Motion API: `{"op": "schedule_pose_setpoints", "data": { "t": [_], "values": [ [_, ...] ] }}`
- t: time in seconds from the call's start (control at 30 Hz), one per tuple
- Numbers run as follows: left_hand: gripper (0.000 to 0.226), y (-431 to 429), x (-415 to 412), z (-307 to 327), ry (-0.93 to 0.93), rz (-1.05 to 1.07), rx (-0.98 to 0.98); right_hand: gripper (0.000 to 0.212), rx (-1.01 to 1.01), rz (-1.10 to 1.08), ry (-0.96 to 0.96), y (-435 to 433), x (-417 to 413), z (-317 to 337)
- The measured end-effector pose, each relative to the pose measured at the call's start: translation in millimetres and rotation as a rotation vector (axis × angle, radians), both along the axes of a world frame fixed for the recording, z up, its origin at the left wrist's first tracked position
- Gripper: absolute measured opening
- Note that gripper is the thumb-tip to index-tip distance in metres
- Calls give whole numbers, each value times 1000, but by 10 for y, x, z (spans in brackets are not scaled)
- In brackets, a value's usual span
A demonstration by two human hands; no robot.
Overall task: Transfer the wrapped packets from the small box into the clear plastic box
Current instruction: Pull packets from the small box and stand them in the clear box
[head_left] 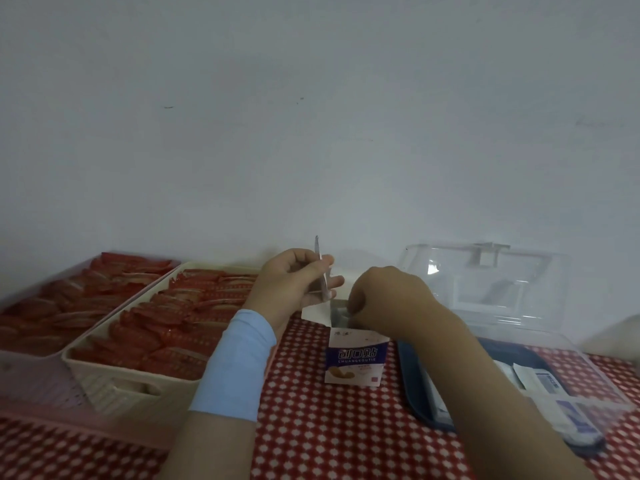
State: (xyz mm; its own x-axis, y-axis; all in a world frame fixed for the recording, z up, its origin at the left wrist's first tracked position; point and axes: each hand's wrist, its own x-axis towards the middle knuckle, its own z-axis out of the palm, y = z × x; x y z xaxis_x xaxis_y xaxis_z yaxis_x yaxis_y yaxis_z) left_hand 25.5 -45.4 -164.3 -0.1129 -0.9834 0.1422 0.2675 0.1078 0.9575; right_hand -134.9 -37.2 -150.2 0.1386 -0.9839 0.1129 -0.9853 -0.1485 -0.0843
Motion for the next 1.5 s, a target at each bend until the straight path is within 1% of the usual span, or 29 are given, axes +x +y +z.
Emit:
{"op": "schedule_pose_setpoints", "data": {
  "t": [0.07, 0.1, 0.27, 0.33, 0.67, 0.8, 0.87, 0.93, 1.0, 1.07, 1.1, 1.27, 1.33, 1.4, 1.47, 1.5],
  "values": [
    [9, -13, -3, -6, -15, 3, 2, 16, 30, -14, 72, -77, 90, -14],
    [9, -20, -2, -9, -25, 5, -1, 17, 44, -12, 79, -104, 122, -23],
    [9, -41, 7, -12, -22, 21, -24, 19, 61, -10, 20, -111, 73, 1],
    [9, -49, 4, -15, -51, 43, -38, 19, 73, -10, -18, -97, -3, 7],
    [6, -34, -2, -10, -106, 82, -69, 15, -69, 25, -385, 26, -229, 84],
    [8, -30, 4, -8, -103, 78, -75, 19, -141, 64, -547, 63, -285, 99],
    [9, -21, -1, 1, -81, 28, -59, 21, -175, 91, -677, 96, -322, 159],
    [9, -8, -3, -4, -51, -112, -28, 23, -175, 145, -768, 144, -359, 241],
    [10, 11, -11, -18, -57, -283, -3, 24, -156, 211, -767, 179, -372, 300],
    [6, 11, -10, -42, -65, -381, 2, 25, -139, 266, -759, 191, -351, 307],
    [9, 10, -15, -49, -43, -410, 2, 25, -140, 283, -770, 195, -337, 304],
    [19, 63, -24, -50, 130, -501, 42, 18, -210, 292, -871, 213, -220, 246],
    [32, 72, -51, -68, 136, -502, 50, 16, -219, 271, -950, 208, -163, 183],
    [42, 75, -91, -74, 139, -498, 44, 15, -285, 236, -949, 175, -130, 106],
    [38, 79, -126, -66, 159, -491, 32, 12, -354, 211, -929, 160, -117, 36],
    [34, 78, -135, -63, 172, -483, 29, 14, -383, 199, -922, 157, -113, 10]
  ]
}}
